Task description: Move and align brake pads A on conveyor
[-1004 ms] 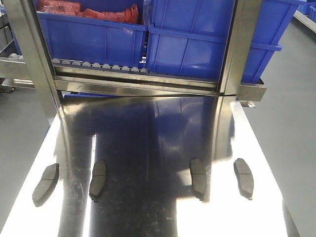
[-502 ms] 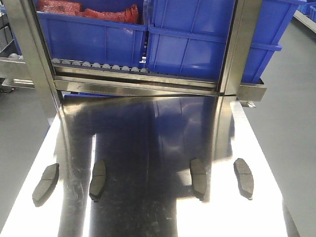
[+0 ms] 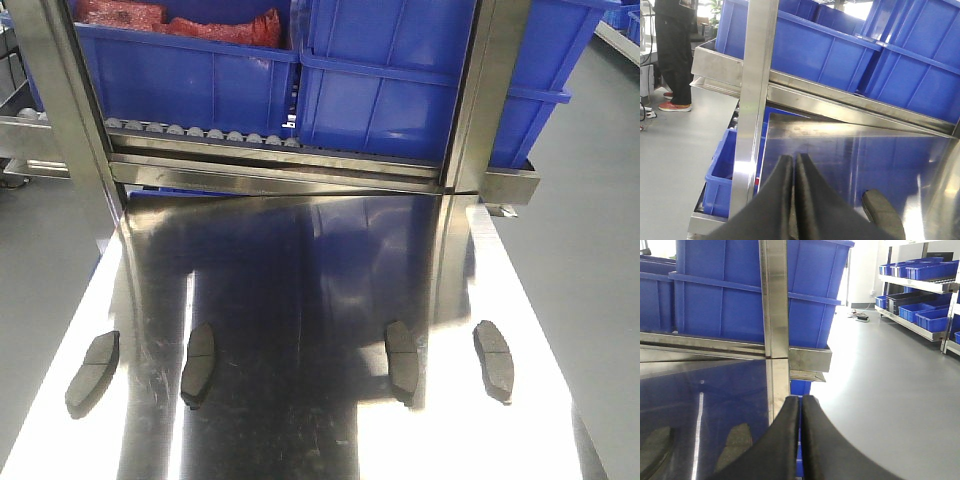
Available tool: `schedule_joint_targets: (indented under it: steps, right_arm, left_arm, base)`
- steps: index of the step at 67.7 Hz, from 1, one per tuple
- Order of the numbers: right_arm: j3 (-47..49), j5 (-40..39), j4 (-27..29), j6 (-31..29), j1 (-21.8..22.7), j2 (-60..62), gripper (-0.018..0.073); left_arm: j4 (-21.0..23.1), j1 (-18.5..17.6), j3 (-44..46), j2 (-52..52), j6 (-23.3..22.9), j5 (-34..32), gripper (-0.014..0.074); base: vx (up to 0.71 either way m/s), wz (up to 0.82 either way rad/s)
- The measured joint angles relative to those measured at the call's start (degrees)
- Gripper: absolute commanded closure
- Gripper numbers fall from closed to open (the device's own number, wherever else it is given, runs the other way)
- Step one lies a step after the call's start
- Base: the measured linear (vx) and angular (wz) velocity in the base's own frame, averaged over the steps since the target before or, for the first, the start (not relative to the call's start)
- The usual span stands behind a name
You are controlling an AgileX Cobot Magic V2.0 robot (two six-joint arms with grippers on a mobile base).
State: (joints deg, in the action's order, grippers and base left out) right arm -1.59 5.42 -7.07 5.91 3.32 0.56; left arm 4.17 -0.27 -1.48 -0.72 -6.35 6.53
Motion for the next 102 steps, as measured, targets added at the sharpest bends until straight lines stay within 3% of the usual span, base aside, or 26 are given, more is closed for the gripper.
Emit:
schedule_joint_targets:
  steps: [23, 37, 54, 69, 93, 102]
  right_arm:
    - [0.00, 0.00, 0.00, 0.00, 0.00, 0.00, 0.0566]
    - [0.00, 0.00, 0.00, 0.00, 0.00, 0.00, 0.0566]
    - [0.00, 0.00, 0.00, 0.00, 0.00, 0.00, 0.0566]
    - [0.00, 0.00, 0.00, 0.00, 0.00, 0.00, 0.0566]
    - [0.00, 0.00, 0.00, 0.00, 0.00, 0.00, 0.0566]
    - [0.00, 0.00, 0.00, 0.00, 0.00, 0.00, 0.0566]
  left_arm:
    - [0.00, 0.00, 0.14, 0.00, 0.05, -3.21, 0.0603]
    - [0.00, 0.00, 8.41, 1.76, 0.18, -2.38, 0.0603]
    - [-0.05, 0.00, 22.22, 15.05, 6.69, 12.03, 0.0603]
    - [-0.10, 0.00, 28.74, 26.46, 8.12, 26.33, 0.0603]
    - [-0.15, 0.00, 29.28, 32.82, 8.49, 29.45, 0.0597]
    - [-0.15, 0.00, 29.28, 33.59, 8.54, 30.08, 0.0554]
  base:
    - [0.00, 0.00]
    - [0.00, 0.00]
    - [0.00, 0.00]
    - [0.00, 0.00]
    - [0.00, 0.00]
    - [0.00, 0.00]
